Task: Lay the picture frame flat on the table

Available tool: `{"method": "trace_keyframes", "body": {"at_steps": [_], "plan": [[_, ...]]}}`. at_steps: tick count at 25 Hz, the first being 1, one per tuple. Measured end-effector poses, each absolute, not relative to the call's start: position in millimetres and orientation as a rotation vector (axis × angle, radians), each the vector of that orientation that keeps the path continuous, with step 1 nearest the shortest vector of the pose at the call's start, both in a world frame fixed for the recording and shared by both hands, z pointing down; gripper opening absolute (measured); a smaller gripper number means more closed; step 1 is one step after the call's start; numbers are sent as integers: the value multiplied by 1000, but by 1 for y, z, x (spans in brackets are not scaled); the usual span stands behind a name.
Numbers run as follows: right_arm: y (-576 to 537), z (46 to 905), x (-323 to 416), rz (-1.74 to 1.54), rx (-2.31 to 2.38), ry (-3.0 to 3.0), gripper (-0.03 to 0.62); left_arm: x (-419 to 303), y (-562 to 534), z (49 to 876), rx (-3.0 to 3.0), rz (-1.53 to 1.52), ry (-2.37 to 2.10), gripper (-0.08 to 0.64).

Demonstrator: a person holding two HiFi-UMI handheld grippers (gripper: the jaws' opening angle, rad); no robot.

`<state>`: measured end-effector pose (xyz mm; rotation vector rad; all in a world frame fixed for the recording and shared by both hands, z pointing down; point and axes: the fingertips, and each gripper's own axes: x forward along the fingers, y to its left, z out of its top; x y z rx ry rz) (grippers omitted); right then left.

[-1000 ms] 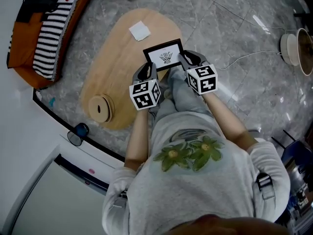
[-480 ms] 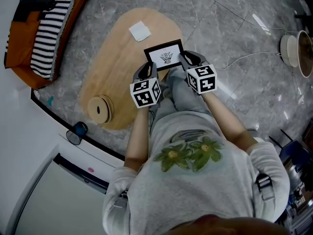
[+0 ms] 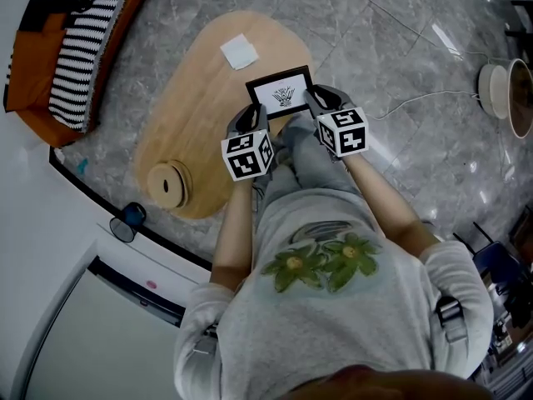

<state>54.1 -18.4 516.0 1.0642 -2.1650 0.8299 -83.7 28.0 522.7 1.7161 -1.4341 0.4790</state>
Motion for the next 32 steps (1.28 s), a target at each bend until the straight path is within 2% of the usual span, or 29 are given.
{"method": "trace_keyframes", "body": {"at_steps": [32], "plan": [[-70,577,50,842,896,-2103,84,-83,-13,581,1574,514,-1434,91]]}}
